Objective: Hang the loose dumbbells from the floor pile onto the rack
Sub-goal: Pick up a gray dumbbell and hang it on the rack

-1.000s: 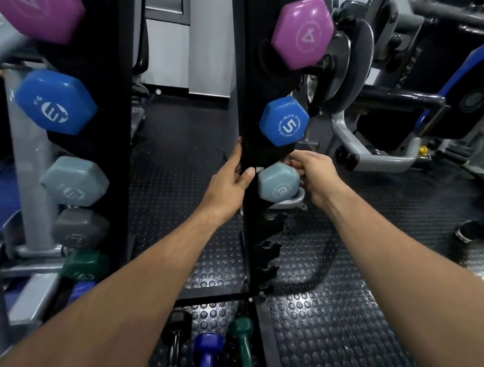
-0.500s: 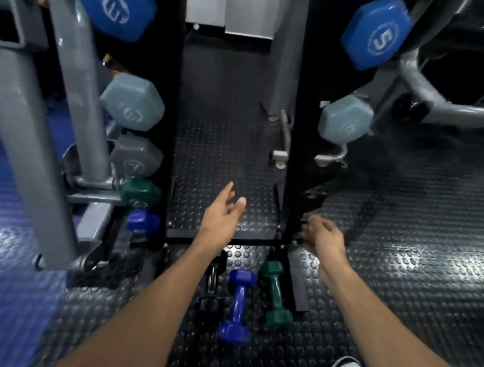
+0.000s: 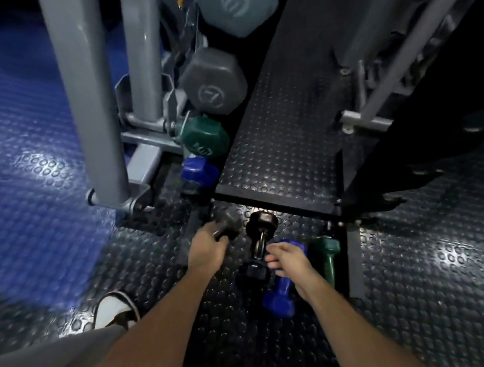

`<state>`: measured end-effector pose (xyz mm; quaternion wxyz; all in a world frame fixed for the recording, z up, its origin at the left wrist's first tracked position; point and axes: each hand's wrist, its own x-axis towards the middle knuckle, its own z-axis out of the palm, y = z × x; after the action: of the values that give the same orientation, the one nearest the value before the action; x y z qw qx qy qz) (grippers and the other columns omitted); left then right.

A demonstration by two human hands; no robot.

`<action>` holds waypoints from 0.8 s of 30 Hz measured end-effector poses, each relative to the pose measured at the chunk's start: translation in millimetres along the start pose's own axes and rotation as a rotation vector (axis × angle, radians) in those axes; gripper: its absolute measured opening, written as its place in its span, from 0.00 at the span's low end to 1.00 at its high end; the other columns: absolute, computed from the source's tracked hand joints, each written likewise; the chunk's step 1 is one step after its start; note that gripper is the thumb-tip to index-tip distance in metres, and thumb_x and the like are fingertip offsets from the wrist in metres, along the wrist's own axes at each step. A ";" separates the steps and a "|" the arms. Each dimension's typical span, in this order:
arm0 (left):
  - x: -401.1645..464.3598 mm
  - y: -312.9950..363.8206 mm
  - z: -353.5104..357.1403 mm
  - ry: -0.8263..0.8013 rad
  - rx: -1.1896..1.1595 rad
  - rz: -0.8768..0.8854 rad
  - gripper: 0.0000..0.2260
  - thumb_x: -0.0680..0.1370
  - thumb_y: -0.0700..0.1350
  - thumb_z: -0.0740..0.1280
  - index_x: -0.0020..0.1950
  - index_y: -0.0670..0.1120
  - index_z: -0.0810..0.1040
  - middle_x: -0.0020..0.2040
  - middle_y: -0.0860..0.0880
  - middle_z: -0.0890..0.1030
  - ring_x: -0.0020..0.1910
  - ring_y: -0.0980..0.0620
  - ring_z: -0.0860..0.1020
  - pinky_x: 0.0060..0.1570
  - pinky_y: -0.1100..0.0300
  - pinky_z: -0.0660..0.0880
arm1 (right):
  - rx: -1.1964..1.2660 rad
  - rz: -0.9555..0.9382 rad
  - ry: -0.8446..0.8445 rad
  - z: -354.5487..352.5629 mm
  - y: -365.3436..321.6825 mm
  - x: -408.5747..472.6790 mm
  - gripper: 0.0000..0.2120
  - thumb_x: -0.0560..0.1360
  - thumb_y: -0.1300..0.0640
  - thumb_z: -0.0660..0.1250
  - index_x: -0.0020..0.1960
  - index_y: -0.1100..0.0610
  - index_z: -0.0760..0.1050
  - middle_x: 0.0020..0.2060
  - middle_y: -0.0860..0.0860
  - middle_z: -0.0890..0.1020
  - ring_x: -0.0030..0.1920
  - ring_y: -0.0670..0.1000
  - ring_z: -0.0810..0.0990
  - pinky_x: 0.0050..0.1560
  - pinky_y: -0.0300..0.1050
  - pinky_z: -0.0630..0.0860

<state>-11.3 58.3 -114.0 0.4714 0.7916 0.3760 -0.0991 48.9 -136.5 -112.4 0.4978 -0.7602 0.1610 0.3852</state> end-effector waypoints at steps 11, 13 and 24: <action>56.8 -81.8 -21.5 -0.008 0.171 -0.077 0.35 0.70 0.49 0.79 0.75 0.45 0.70 0.65 0.42 0.77 0.63 0.41 0.77 0.63 0.46 0.76 | -0.151 -0.038 -0.043 88.7 14.1 60.8 0.05 0.78 0.52 0.69 0.52 0.51 0.82 0.47 0.49 0.84 0.45 0.47 0.81 0.47 0.42 0.77; 58.6 -83.0 -16.4 -0.025 0.221 -0.073 0.37 0.71 0.49 0.80 0.76 0.46 0.69 0.66 0.42 0.76 0.63 0.40 0.77 0.63 0.46 0.76 | -0.180 -0.071 0.002 82.5 16.4 59.7 0.08 0.79 0.52 0.69 0.56 0.51 0.82 0.49 0.48 0.84 0.48 0.47 0.82 0.53 0.43 0.79; 72.1 -86.9 3.1 -0.087 0.522 -0.024 0.39 0.68 0.49 0.81 0.72 0.44 0.63 0.69 0.40 0.67 0.68 0.34 0.70 0.66 0.40 0.73 | -0.143 -0.091 0.023 52.7 34.0 65.0 0.11 0.81 0.52 0.67 0.62 0.51 0.79 0.51 0.45 0.83 0.51 0.44 0.82 0.46 0.34 0.74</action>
<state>-20.2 115.7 -210.9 0.2658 0.8769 0.3264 -0.2320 47.4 -96.5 -193.3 0.4575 -0.8045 0.1043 0.3641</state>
